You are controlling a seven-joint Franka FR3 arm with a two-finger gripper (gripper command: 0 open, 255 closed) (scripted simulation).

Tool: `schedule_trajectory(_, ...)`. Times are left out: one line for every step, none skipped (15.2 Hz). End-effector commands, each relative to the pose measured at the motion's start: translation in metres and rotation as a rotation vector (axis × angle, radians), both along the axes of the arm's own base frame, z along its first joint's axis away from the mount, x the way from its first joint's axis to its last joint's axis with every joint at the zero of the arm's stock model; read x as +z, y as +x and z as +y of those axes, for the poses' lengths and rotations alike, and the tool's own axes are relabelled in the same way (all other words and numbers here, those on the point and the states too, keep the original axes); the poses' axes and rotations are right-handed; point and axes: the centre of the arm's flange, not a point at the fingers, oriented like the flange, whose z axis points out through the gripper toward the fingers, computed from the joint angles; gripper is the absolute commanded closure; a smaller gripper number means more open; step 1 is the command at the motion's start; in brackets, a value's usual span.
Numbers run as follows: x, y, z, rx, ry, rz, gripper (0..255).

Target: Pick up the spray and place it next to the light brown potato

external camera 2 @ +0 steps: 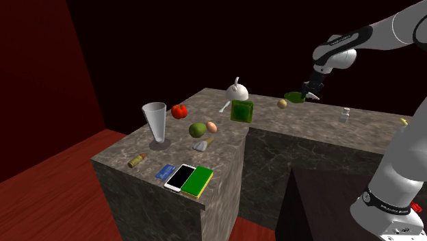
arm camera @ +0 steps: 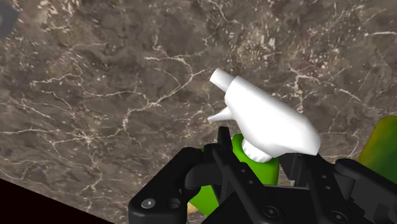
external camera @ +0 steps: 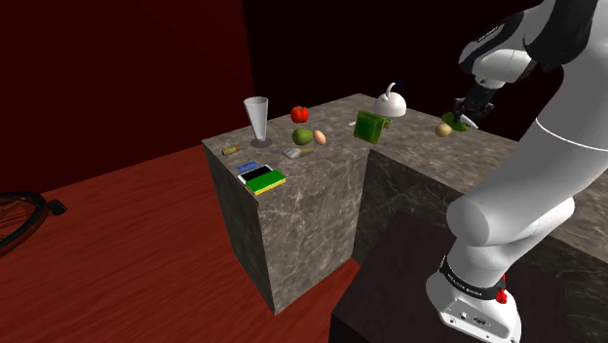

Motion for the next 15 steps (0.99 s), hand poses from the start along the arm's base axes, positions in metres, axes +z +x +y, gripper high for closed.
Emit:
schedule_trajectory(-0.001,-0.022,-0.016,0.003,-0.001,0.0,255)
schedule_trajectory(-0.001,-0.032,-0.025,0.003,-0.001,0.0,255)
schedule_trajectory(-0.001,-0.041,-0.034,0.003,-0.001,0.0,255)
schedule_trajectory(-0.001,-0.051,-0.042,0.003,-0.001,0.0,255)
schedule_trajectory(-0.001,-0.061,-0.051,0.003,-0.001,0.0,255)
schedule_trajectory(-0.001,-0.071,-0.06,0.003,-0.001,0.0,255)
schedule_trajectory(-0.001,-0.081,-0.069,0.003,-0.001,0.0,255)
schedule_trajectory(-0.001,-0.091,-0.078,0.003,-0.001,0.0,255)
schedule_trajectory(-0.001,-0.101,-0.086,0.003,-0.001,0.0,255)
schedule_trajectory(-0.001,-0.111,-0.095,0.003,-0.001,0.0,255)
schedule_trajectory(-0.001,-0.12,-0.104,0.003,-0.001,0.0,255)
schedule_trajectory(0.0,-0.13,-0.113,0.003,-0.001,0.0,255)
schedule_trajectory(0.0,-0.14,-0.121,0.003,-0.001,0.0,255)
schedule_trajectory(0.0,-0.15,-0.13,0.003,-0.001,0.0,255)
schedule_trajectory(0.0,-0.16,-0.139,0.003,-0.001,0.0,255)
